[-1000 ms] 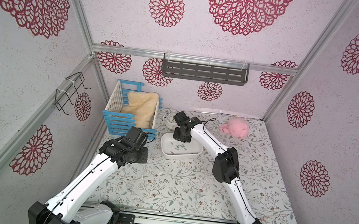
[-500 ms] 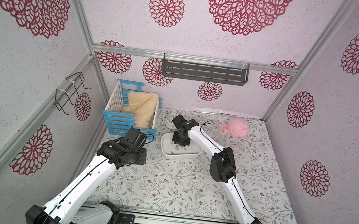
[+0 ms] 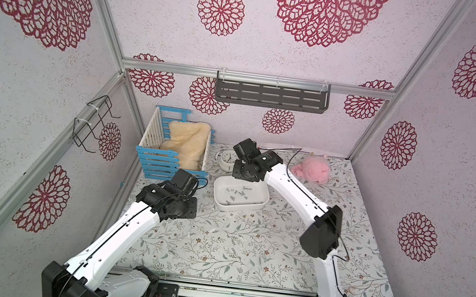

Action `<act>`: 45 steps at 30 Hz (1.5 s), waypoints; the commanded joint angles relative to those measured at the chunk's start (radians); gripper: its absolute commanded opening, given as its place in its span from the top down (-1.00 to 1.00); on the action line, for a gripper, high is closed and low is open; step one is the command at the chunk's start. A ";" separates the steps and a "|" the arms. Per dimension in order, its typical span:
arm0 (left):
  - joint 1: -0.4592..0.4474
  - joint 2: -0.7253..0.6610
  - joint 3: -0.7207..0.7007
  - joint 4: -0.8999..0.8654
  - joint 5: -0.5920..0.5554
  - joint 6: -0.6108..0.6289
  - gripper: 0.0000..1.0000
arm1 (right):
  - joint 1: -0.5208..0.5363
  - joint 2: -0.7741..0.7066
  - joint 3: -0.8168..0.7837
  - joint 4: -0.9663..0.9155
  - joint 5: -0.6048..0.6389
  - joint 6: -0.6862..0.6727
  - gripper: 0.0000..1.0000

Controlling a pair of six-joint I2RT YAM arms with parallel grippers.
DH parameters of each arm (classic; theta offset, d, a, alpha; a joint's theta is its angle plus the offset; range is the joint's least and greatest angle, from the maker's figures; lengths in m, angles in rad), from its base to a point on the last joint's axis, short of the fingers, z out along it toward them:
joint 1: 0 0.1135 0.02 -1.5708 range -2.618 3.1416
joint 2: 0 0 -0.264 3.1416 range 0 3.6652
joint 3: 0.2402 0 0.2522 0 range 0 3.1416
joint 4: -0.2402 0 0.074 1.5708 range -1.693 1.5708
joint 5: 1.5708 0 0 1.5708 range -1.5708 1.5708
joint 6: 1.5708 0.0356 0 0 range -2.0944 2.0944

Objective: Put the screws on the desktop into the storage box
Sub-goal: Place the screw in the storage box.

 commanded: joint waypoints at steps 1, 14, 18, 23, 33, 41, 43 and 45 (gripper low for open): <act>-0.060 0.038 0.024 0.035 -0.011 -0.036 0.17 | -0.013 -0.183 -0.265 0.132 0.066 0.031 0.36; -0.355 0.367 0.199 0.153 -0.016 -0.123 0.18 | -0.154 -0.799 -1.035 0.222 0.063 0.187 0.38; -0.429 0.490 0.275 0.169 -0.033 -0.162 0.17 | -0.215 -0.927 -1.131 0.186 0.058 0.204 0.38; -0.504 0.623 0.354 0.204 -0.056 -0.230 0.14 | -0.289 -1.026 -1.175 0.140 0.045 0.193 0.38; -0.550 0.877 0.506 0.232 -0.071 -0.274 0.13 | -0.371 -1.085 -1.172 0.093 0.016 0.147 0.37; -0.537 0.952 0.539 0.230 -0.072 -0.237 0.13 | -0.397 -1.088 -1.164 0.086 0.004 0.130 0.37; -0.530 0.961 0.545 0.230 -0.074 -0.229 0.13 | -0.400 -1.087 -1.161 0.088 0.002 0.128 0.37; -0.524 0.971 0.551 0.228 -0.078 -0.223 0.13 | -0.403 -1.084 -1.159 0.089 0.000 0.123 0.37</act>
